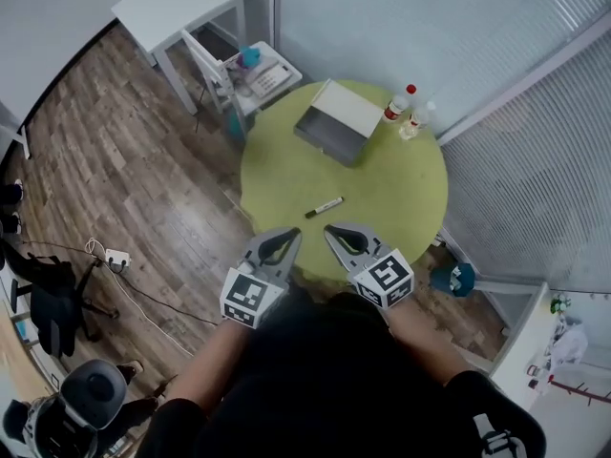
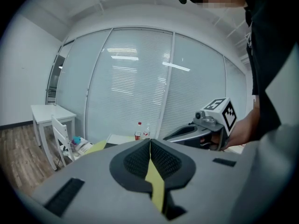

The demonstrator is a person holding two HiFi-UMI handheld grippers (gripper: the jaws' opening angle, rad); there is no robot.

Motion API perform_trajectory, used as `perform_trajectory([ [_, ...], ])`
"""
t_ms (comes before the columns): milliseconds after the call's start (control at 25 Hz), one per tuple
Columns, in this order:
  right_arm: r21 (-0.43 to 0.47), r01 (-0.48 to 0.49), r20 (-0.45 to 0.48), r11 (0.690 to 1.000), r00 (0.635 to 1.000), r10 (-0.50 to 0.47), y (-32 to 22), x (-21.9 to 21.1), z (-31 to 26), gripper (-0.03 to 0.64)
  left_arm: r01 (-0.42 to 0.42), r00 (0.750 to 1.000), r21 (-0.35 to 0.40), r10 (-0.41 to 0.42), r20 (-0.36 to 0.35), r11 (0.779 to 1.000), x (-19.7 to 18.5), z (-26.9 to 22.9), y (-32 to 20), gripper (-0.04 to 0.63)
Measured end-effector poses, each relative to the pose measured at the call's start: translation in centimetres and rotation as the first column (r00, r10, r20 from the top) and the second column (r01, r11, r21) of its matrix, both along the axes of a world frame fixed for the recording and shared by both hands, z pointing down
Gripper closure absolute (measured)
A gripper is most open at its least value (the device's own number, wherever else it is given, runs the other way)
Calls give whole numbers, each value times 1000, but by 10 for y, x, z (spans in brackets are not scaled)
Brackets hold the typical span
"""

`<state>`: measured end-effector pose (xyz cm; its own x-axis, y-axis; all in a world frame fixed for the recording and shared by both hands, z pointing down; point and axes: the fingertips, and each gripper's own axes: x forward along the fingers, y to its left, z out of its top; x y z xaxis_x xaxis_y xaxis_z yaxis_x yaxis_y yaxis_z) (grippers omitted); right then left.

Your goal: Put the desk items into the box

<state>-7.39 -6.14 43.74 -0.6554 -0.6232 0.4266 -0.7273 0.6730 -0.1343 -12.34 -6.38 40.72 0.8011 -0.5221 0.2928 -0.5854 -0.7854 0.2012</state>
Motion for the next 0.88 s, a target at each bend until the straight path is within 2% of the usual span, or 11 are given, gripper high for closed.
perform_trajectory([
  [200, -41, -62, -62, 997, 996, 59, -24, 8, 34, 598, -60, 998, -27, 60, -10, 998, 2, 22, -19, 581],
  [360, -101, -54, -122, 993, 992, 42, -37, 22, 72, 598, -55, 998, -29, 54, -20, 998, 9, 38, -30, 581],
  [560, -176, 16, -197, 984, 979, -51, -55, 35, 123, 598, -16, 1000, -38, 15, -15, 999, 18, 64, -49, 581],
  [720, -237, 84, -219, 968, 966, -138, -69, 40, 161, 597, 32, 999, -61, -33, -6, 998, 26, 86, -65, 581],
  [880, -314, 186, -279, 931, 919, -278, -74, 43, 206, 597, 84, 996, -66, -84, 2, 994, 32, 105, -81, 581],
])
